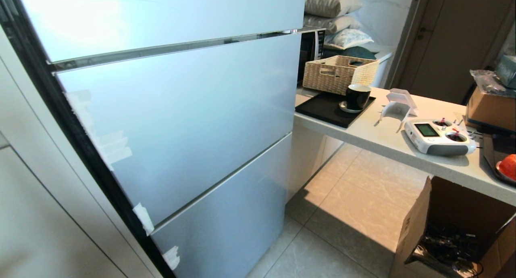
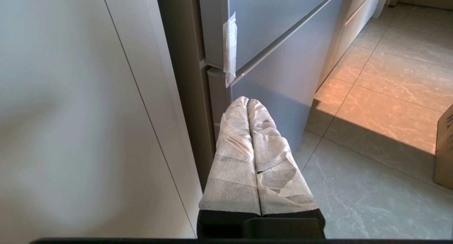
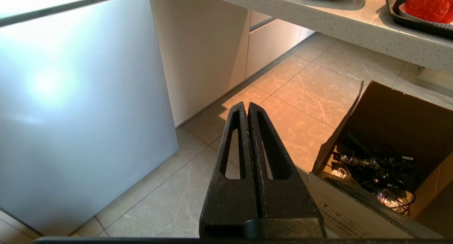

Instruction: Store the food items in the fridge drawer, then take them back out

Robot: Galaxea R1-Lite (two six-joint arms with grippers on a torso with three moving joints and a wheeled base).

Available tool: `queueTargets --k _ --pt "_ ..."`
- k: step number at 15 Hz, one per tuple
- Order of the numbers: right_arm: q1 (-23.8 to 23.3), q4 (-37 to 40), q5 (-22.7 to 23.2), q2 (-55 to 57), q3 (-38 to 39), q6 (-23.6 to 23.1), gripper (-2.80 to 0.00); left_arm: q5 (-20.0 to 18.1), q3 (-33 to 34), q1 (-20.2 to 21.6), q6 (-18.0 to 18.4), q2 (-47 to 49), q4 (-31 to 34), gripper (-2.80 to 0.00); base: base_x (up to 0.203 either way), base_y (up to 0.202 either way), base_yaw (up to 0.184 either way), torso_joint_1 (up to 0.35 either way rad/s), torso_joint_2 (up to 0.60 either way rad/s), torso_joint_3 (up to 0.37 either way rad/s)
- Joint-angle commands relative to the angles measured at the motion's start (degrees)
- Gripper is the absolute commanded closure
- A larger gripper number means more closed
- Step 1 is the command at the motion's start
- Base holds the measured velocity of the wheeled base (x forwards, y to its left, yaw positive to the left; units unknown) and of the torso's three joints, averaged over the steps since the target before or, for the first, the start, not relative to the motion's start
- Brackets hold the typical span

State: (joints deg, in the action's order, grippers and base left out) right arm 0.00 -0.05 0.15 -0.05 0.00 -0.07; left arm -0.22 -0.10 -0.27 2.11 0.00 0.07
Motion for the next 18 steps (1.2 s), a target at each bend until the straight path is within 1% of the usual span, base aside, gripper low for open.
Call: queueTargets --k 1,2,3,4,5,6,7,8,10,12,14,15,18 --pt "0.00 -0.04 0.03 0.05 0.00 -0.01 0.00 -0.03 -0.26 0.01 0.30 0.09 -0.61 0.00 0.000 0.000 0.000 0.000 0.00 0.000" --pt "0.00 -0.04 0.03 0.05 0.00 -0.01 0.00 -0.27 -2.80 0.01 0.16 0.30 -1.10 0.00 0.000 0.000 0.000 0.000 0.00 0.000" --pt "0.00 -0.04 0.03 0.05 0.00 -0.01 0.00 -0.75 -6.91 0.01 -0.19 1.55 -1.30 0.00 0.000 0.000 0.000 0.000 0.00 0.000" --pt "0.00 -0.04 0.03 0.05 0.00 -0.01 0.00 -1.14 -10.53 0.00 -1.05 4.69 -1.77 0.00 0.000 0.000 0.000 0.000 0.00 0.000" --pt "0.00 -0.04 0.03 0.05 0.00 -0.01 0.00 -1.41 -14.15 -0.02 -2.87 9.89 -2.63 0.00 0.000 0.000 0.000 0.000 0.00 0.000" --pt "0.00 -0.04 0.03 0.05 0.00 -0.01 0.00 -1.65 -17.61 -0.05 -5.71 15.18 -3.87 0.00 0.000 0.000 0.000 0.000 0.00 0.000" --pt "0.00 -0.04 0.03 0.05 0.00 -0.01 0.00 -1.89 -20.59 -0.11 -9.41 20.09 -5.55 0.00 0.000 0.000 0.000 0.000 0.00 0.000" --pt "0.00 -0.04 0.03 0.05 0.00 -0.01 0.00 -2.11 -22.38 -0.19 -12.61 24.91 -7.56 0.00 0.000 0.000 0.000 0.000 0.00 0.000" --pt "0.00 -0.04 0.03 0.05 0.00 -0.01 0.00 -2.31 -24.14 -0.27 -17.02 34.36 -13.86 0.00 0.000 0.000 0.000 0.000 0.00 0.000" --pt "0.00 -0.04 0.03 0.05 0.00 -0.02 0.00 -2.24 -25.37 -0.31 -20.38 44.61 -22.89 0.00 0.000 0.000 0.000 0.000 0.00 0.000" --pt "0.00 -0.04 0.03 0.05 0.00 -0.01 0.00 -1.67 -26.67 -0.33 -22.16 54.19 -31.72 0.00 0.000 0.000 0.000 0.000 0.00 0.000" --pt "0.00 -0.04 0.03 0.05 0.00 -0.01 0.00 -1.17 -27.66 -0.33 -22.65 58.04 -34.88 0.00 0.000 0.000 0.000 0.000 0.00 0.000" --pt "0.00 -0.04 0.03 0.05 0.00 -0.01 0.00 1.41 -31.10 -0.35 -23.51 66.66 -41.09 0.00 0.000 0.000 0.000 0.000 0.00 0.000"
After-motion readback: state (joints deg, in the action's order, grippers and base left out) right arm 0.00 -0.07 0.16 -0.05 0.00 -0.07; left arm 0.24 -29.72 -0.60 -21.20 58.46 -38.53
